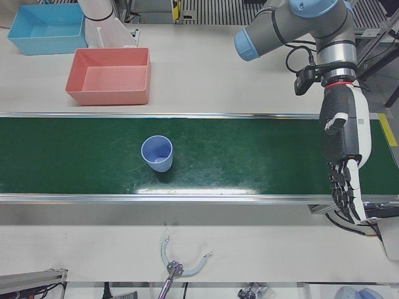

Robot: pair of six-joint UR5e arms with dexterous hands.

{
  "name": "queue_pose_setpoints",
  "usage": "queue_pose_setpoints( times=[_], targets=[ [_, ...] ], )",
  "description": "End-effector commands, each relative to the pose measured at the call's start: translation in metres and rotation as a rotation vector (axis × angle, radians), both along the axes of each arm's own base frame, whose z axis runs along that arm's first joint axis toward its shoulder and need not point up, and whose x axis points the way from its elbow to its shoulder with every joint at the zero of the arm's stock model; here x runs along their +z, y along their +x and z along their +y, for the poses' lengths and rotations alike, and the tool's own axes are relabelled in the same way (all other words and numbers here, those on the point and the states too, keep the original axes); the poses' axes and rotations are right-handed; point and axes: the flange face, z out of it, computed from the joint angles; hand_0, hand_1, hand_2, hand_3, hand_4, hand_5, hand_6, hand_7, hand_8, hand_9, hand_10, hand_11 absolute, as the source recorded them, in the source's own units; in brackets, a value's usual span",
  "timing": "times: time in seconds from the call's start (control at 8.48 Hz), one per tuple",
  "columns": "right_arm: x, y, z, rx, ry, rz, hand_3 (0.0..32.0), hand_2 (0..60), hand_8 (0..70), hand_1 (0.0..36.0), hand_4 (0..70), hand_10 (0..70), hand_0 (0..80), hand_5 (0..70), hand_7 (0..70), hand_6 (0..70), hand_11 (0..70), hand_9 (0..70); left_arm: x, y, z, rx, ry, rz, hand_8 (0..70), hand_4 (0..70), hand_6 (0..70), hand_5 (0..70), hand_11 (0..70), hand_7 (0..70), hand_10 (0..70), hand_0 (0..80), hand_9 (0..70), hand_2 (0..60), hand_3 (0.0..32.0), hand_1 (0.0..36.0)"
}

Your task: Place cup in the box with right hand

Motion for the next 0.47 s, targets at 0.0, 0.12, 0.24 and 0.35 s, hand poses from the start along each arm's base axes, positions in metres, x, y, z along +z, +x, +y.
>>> queue_pose_setpoints(
  times=[0.0,0.12,0.24,0.35],
  targets=[
    [0.0004,0.0001,0.0002,0.000,-0.002,0.001,2.6,0.0,23.1,5.6,22.6,13.0,51.2,6.7,46.3,10.1,19.1,28.1,0.0000,0.0002,-0.0001,-0.001,0.000,0.000,0.0,0.0,0.0,0.0,0.0,0.0,0.0,0.0,0.0,0.0,0.0,0.0],
    [0.0002,0.0000,0.0001,0.000,0.000,0.000,1.4,0.0,23.8,7.6,23.4,13.7,53.0,7.3,47.4,10.6,20.2,29.2,0.0000,0.0004,0.0000,0.001,0.000,0.000,0.0,0.0,0.0,0.0,0.0,0.0,0.0,0.0,0.0,0.0,0.0,0.0],
    [0.0004,0.0001,0.0002,0.000,-0.002,0.001,1.2,0.0,23.8,8.2,23.5,13.9,53.5,7.5,47.7,10.7,20.7,29.3,0.0000,0.0002,-0.0001,-0.001,0.000,0.000,0.0,0.0,0.0,0.0,0.0,0.0,0.0,0.0,0.0,0.0,0.0,0.0],
    [0.0002,0.0000,0.0001,0.000,0.000,-0.001,0.4,0.0,23.2,9.4,24.1,13.7,54.7,7.7,48.1,10.9,20.5,29.1,0.0000,0.0002,-0.0001,-0.001,0.000,0.000,0.0,0.0,0.0,0.0,0.0,0.0,0.0,0.0,0.0,0.0,0.0,0.0]
  ],
)
